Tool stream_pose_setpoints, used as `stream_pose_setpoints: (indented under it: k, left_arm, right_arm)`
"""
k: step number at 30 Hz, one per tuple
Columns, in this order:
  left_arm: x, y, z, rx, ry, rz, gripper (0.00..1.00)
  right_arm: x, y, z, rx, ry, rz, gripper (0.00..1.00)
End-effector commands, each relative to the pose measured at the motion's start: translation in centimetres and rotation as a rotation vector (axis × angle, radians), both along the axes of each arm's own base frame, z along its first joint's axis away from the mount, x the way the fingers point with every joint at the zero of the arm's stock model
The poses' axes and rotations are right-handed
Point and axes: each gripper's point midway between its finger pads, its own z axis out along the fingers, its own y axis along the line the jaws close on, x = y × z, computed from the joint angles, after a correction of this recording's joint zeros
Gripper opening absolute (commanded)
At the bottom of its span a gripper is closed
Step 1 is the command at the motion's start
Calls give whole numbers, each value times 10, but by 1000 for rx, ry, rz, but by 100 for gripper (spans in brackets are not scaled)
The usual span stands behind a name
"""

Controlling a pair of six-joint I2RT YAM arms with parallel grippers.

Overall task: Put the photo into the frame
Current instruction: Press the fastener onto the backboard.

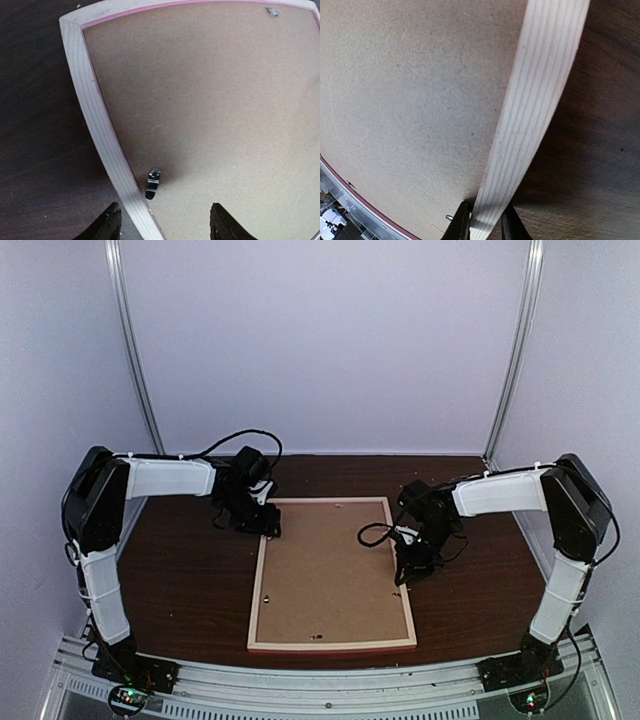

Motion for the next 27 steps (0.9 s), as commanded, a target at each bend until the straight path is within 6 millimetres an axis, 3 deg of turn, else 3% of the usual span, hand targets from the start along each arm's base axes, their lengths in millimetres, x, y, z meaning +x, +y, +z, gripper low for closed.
stream_pose_setpoints:
  k: [1,5,20,27]
  left_arm:
    - [3,12,-13,65,36,-43,61]
    - [7,11,-20,75,53,-61,59]
    - [10,27,-50,5,143,8,34]
    - [2,32,-65,-12,188,36,30]
  right_arm:
    - [28,-7,-28,-68,-114,40,8]
    - [31,-8,-27,-66,-113,40,8]
    - [28,-6,-33,-57,-92,36,8]
    - [26,-7,-34,-59,-87,31,8]
